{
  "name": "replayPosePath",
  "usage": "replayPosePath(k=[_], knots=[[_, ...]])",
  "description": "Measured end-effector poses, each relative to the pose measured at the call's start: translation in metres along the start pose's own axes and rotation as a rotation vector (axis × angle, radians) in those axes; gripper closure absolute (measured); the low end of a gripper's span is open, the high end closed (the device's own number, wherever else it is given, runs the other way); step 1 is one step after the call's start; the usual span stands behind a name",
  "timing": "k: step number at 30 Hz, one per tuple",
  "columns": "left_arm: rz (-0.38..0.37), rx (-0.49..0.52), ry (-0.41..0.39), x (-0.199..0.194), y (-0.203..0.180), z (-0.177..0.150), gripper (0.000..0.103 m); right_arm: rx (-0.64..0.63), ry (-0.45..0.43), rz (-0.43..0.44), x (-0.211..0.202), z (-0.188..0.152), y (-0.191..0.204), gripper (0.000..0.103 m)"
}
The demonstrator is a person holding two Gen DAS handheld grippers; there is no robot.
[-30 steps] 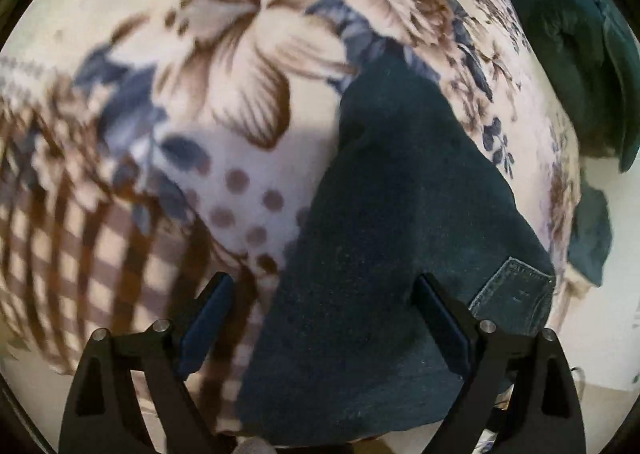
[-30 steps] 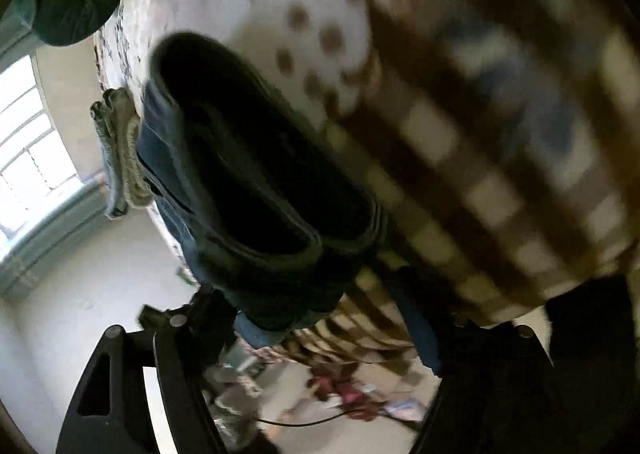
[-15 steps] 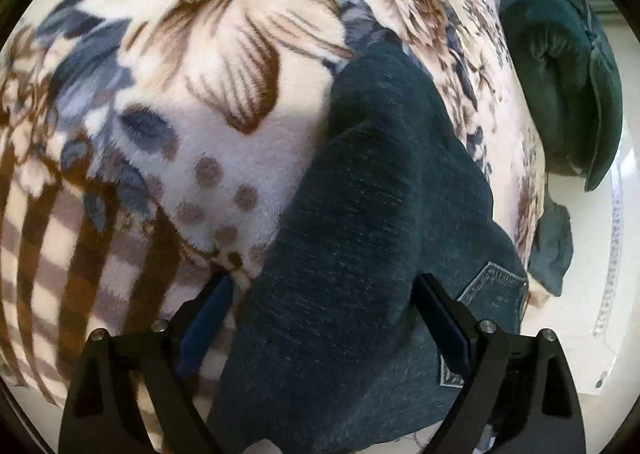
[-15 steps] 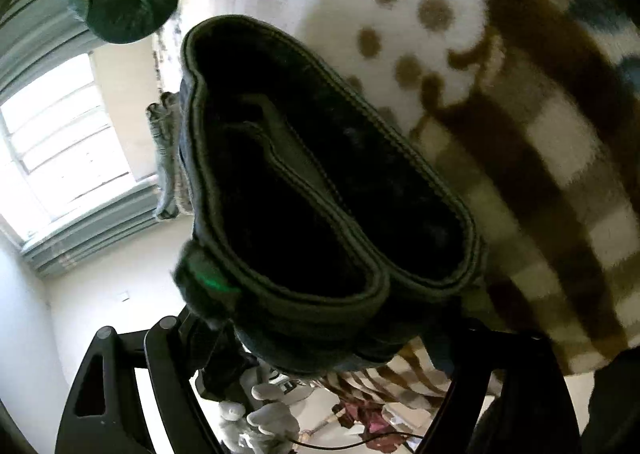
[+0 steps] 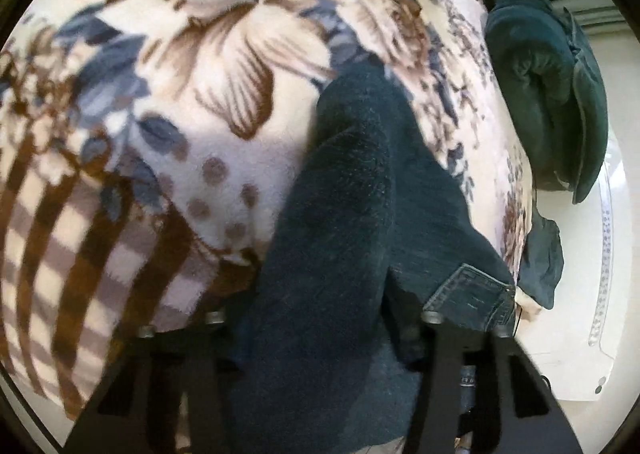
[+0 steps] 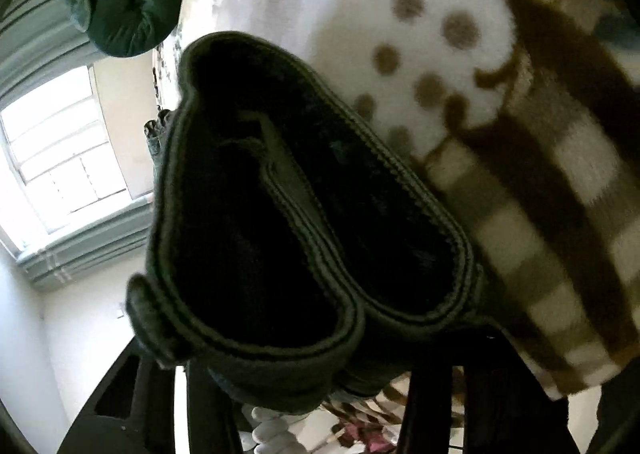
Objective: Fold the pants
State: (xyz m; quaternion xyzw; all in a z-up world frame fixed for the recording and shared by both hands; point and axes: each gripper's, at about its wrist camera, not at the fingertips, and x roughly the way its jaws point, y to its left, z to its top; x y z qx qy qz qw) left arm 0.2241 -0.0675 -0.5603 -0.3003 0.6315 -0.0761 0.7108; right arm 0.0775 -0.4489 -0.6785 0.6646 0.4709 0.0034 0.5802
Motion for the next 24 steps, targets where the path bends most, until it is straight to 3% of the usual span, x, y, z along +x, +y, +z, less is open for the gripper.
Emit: replayPosePath(k=[4, 10, 15, 20, 24], knots=[[-0.018, 0.005, -0.027, -0.018, -0.006, -0.003, 0.077, -0.047, 0.005, -0.035, -0.006, -0.002, 0.022, 0.064], [-0.033, 0.036, -0.051, -0.049, -0.027, -0.003, 0.085, -0.133, 0.037, -0.052, -0.018, 0.001, 0.064, 0.066], [-0.046, 0.062, -0.083, -0.087, -0.054, 0.001, 0.085, -0.179, 0.061, -0.045, -0.025, 0.009, 0.101, 0.067], [-0.071, 0.065, -0.115, -0.118, -0.077, 0.03, 0.085, -0.205, 0.061, -0.038, -0.022, 0.0, 0.147, 0.067], [-0.101, 0.078, -0.144, -0.136, -0.087, 0.078, 0.085, -0.231, 0.037, -0.02, -0.001, 0.005, 0.208, 0.067]])
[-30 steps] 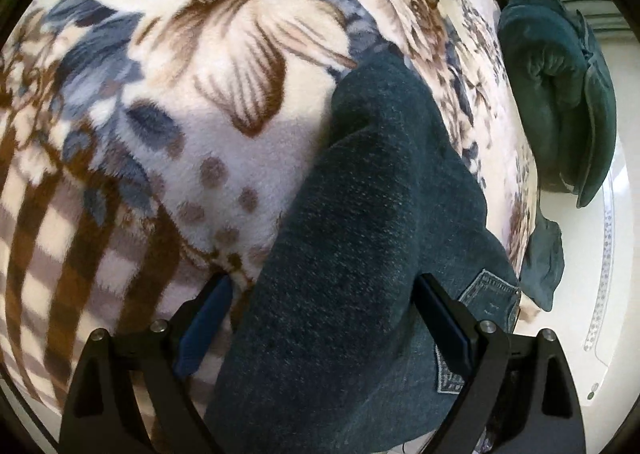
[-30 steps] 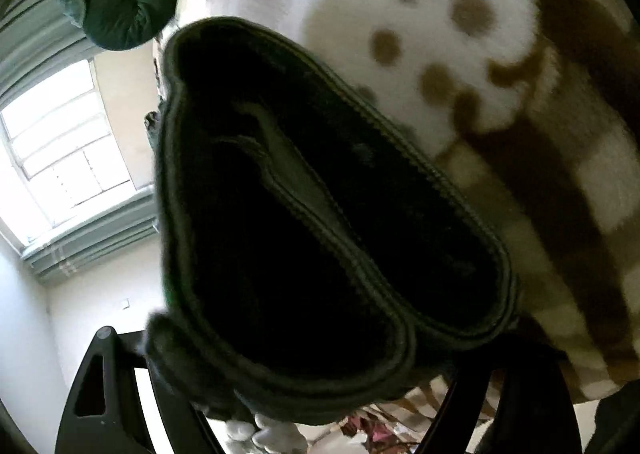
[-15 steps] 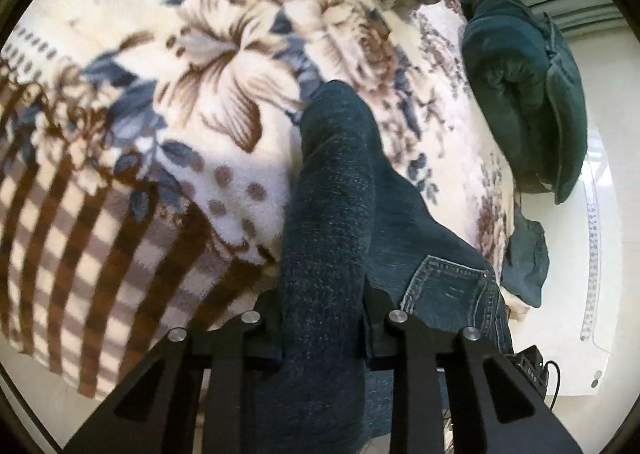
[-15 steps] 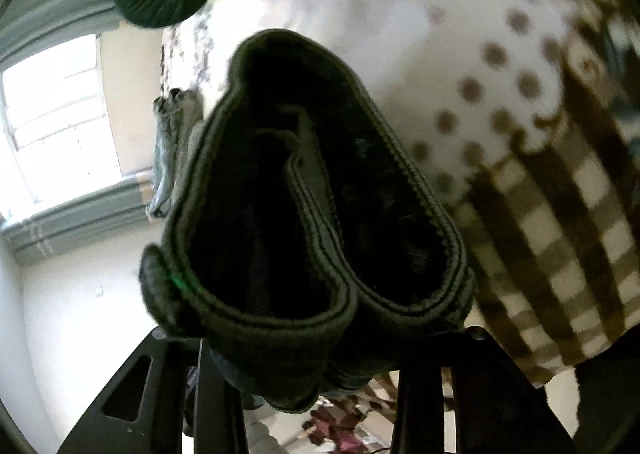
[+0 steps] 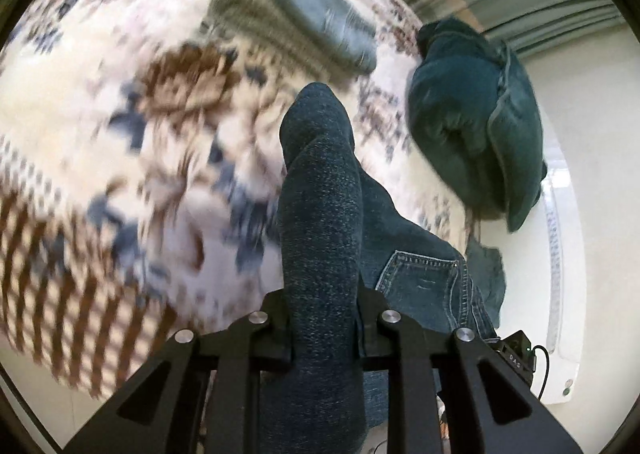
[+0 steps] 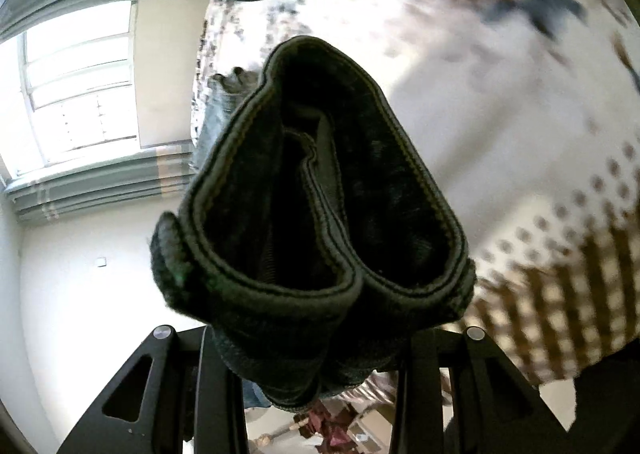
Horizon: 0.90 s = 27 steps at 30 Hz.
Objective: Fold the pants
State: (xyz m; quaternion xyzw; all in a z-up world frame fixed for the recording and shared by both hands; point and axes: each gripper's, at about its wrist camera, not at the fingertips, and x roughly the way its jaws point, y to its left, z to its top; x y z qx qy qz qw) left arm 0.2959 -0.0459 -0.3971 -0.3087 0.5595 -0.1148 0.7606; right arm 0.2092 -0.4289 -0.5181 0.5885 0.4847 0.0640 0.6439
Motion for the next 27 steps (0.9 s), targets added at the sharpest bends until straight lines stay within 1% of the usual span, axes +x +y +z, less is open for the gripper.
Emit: replayPosePath(k=[3, 6, 7, 9, 11, 12, 13, 14, 17, 20, 22, 24, 26, 27], knots=[[-0.023, 0.012, -0.02, -0.003, -0.002, 0.055, 0.085, -0.019, -0.025, 0.022, 0.027, 0.02, 0.047, 0.067], [-0.045, 0.04, -0.05, -0.002, -0.004, 0.122, 0.085, -0.043, -0.056, 0.053, 0.071, 0.05, 0.102, 0.067], [-0.053, 0.045, -0.061, 0.0, -0.004, 0.151, 0.085, -0.049, -0.063, 0.062, 0.083, 0.057, 0.117, 0.067], [-0.059, 0.055, -0.077, 0.004, -0.003, 0.199, 0.085, -0.055, -0.079, 0.091, 0.125, 0.086, 0.154, 0.067], [-0.057, 0.082, -0.099, 0.011, -0.006, 0.257, 0.085, -0.052, -0.083, 0.115, 0.156, 0.102, 0.177, 0.067], [-0.054, 0.093, -0.103, 0.013, -0.007, 0.275, 0.085, -0.048, -0.086, 0.13, 0.178, 0.115, 0.191, 0.067], [-0.051, 0.108, -0.111, 0.019, -0.007, 0.303, 0.085, -0.044, -0.088, 0.143, 0.202, 0.13, 0.205, 0.067], [-0.049, 0.119, -0.114, 0.024, -0.006, 0.324, 0.085, -0.043, -0.088, 0.152, 0.222, 0.143, 0.215, 0.067], [-0.024, 0.153, -0.118, 0.048, 0.003, 0.386, 0.085, -0.043, -0.086, 0.158, 0.287, 0.187, 0.245, 0.067], [-0.005, 0.146, -0.101, 0.074, 0.025, 0.421, 0.085, -0.028, -0.07, 0.137, 0.343, 0.22, 0.252, 0.067], [0.013, 0.115, -0.072, 0.096, 0.047, 0.434, 0.085, -0.02, -0.051, 0.103, 0.369, 0.233, 0.25, 0.067], [0.027, 0.093, -0.051, 0.107, 0.062, 0.441, 0.084, -0.018, -0.036, 0.062, 0.385, 0.239, 0.247, 0.067], [0.027, 0.059, -0.032, 0.114, 0.079, 0.44, 0.082, -0.027, -0.017, 0.029, 0.395, 0.242, 0.245, 0.063], [0.023, 0.046, -0.031, 0.115, 0.083, 0.441, 0.081, -0.03, -0.007, 0.018, 0.394, 0.24, 0.243, 0.056]])
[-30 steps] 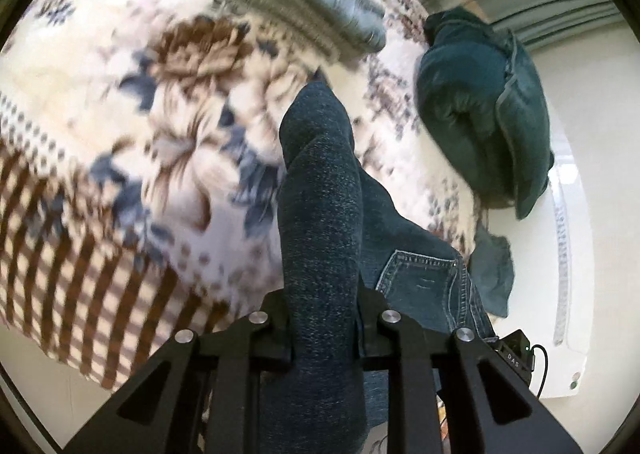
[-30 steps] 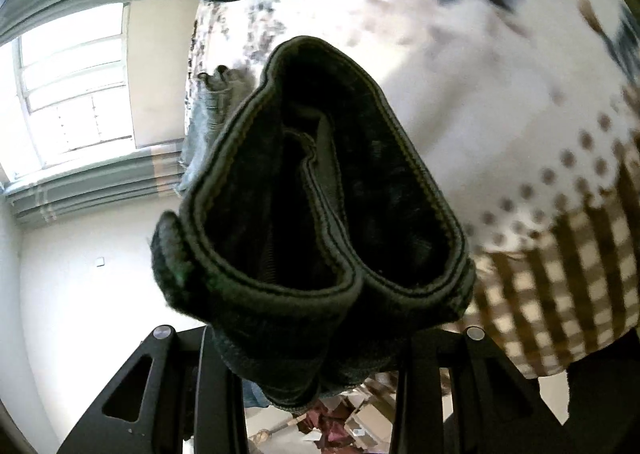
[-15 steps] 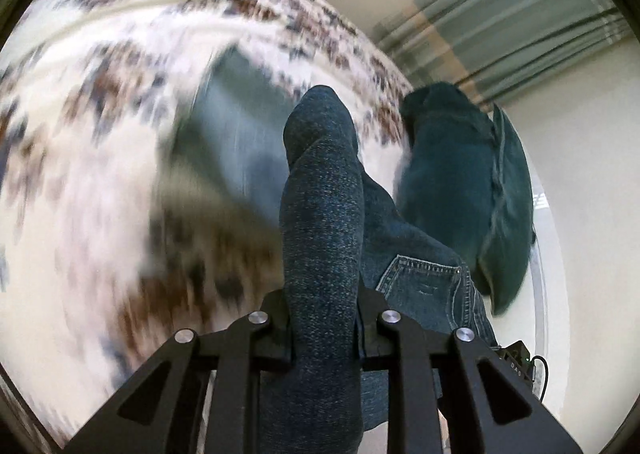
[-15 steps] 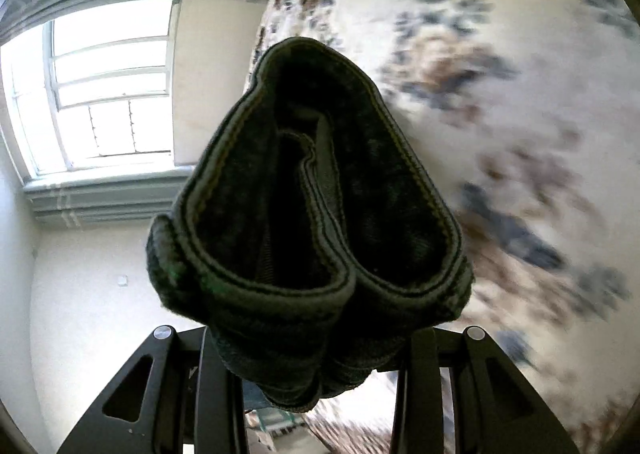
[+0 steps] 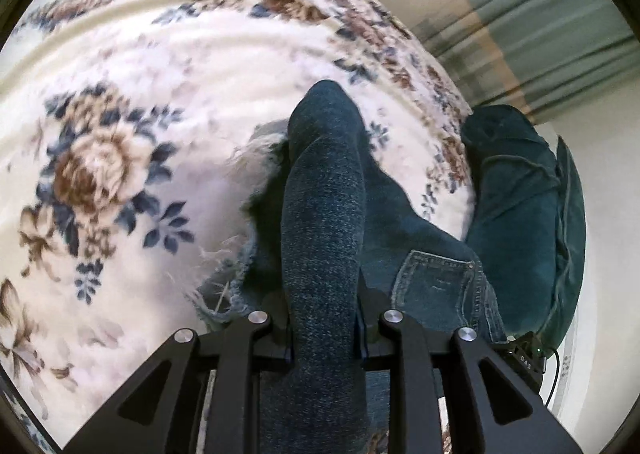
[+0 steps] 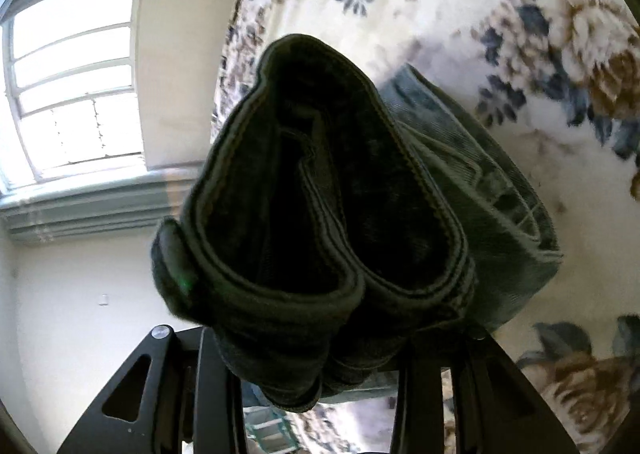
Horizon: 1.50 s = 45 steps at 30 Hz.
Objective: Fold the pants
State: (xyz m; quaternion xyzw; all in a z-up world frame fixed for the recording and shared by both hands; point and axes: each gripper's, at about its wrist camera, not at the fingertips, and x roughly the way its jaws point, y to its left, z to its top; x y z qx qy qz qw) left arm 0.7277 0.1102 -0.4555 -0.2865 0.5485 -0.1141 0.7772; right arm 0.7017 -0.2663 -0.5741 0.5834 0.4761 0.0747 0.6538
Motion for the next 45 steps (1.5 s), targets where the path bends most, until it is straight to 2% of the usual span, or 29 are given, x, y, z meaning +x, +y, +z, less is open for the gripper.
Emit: replayPosePath(k=[4, 9, 10, 11, 14, 16, 18, 20, 24, 29, 31, 36, 45], knots=[[-0.004, -0.008, 0.009, -0.004, 0.001, -0.005, 0.077, -0.003, 0.023, -0.077, -0.007, 0.001, 0.004, 0.048], [0.11, 0.063, -0.036, -0.022, -0.015, -0.008, 0.07, -0.104, -0.019, -0.243, -0.042, -0.007, 0.023, 0.035], [0.148, 0.086, -0.052, -0.029, -0.02, -0.01, 0.064, -0.165, -0.04, -0.302, -0.05, -0.01, 0.033, 0.035], [0.183, 0.105, -0.06, -0.033, -0.024, -0.012, 0.052, -0.21, -0.05, -0.344, -0.054, -0.014, 0.042, 0.034], [0.302, 0.173, -0.095, -0.05, -0.039, -0.023, 0.029, -0.399, -0.102, -0.517, -0.07, -0.036, 0.077, 0.027], [0.363, 0.206, -0.108, -0.058, -0.049, -0.032, 0.024, -0.532, -0.142, -0.615, -0.081, -0.062, 0.1, 0.01], [0.426, 0.237, -0.126, -0.069, -0.062, -0.045, 0.022, -0.635, -0.192, -0.685, -0.088, -0.085, 0.123, 0.001], [0.454, 0.25, -0.139, -0.079, -0.072, -0.055, 0.012, -0.703, -0.253, -0.737, -0.107, -0.106, 0.141, 0.001], [0.513, 0.296, -0.189, -0.114, -0.102, -0.085, 0.011, -0.761, -0.34, -0.774, -0.146, -0.145, 0.171, 0.0], [0.52, 0.34, -0.234, -0.168, -0.143, -0.123, 0.011, -0.824, -0.408, -0.771, -0.213, -0.205, 0.207, 0.0], [0.536, 0.372, -0.259, -0.19, -0.162, -0.139, 0.011, -0.848, -0.437, -0.759, -0.244, -0.232, 0.223, 0.0], [0.508, 0.393, -0.297, -0.256, -0.202, -0.185, 0.011, -0.899, -0.489, -0.717, -0.326, -0.298, 0.257, 0.0], [0.517, 0.451, -0.404, -0.377, -0.268, -0.279, 0.011, -0.985, -0.562, -0.621, -0.464, -0.403, 0.298, 0.0]])
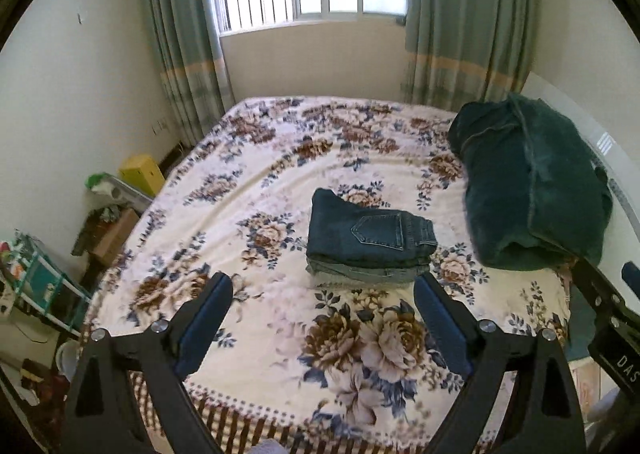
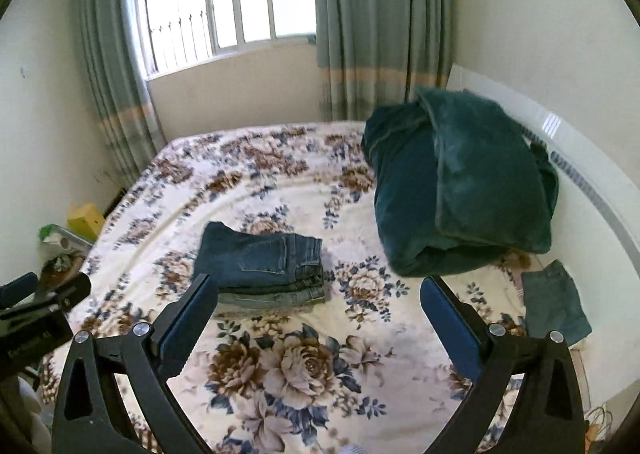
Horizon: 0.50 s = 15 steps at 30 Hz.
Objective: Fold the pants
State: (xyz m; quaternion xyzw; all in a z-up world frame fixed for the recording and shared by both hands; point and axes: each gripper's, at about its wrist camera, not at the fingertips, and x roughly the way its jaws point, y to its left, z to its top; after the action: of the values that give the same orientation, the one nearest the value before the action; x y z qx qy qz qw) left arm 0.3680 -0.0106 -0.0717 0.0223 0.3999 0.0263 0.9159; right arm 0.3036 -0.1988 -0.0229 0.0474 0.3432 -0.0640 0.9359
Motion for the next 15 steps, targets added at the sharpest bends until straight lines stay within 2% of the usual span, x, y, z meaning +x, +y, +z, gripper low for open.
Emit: replayPosePath(k=[7, 15], knots=[[0.028, -0.004, -0.037, -0.082, -0.007, -0.025, 0.011, -0.017, -0.084, 0.038, -0.109, -0.004, -0.019, 0.0], [0.037, -0.015, -0.072, -0.131, -0.011, -0.036, 0.011, -0.023, -0.099, 0.05, -0.174, -0.01, -0.035, 0.0]])
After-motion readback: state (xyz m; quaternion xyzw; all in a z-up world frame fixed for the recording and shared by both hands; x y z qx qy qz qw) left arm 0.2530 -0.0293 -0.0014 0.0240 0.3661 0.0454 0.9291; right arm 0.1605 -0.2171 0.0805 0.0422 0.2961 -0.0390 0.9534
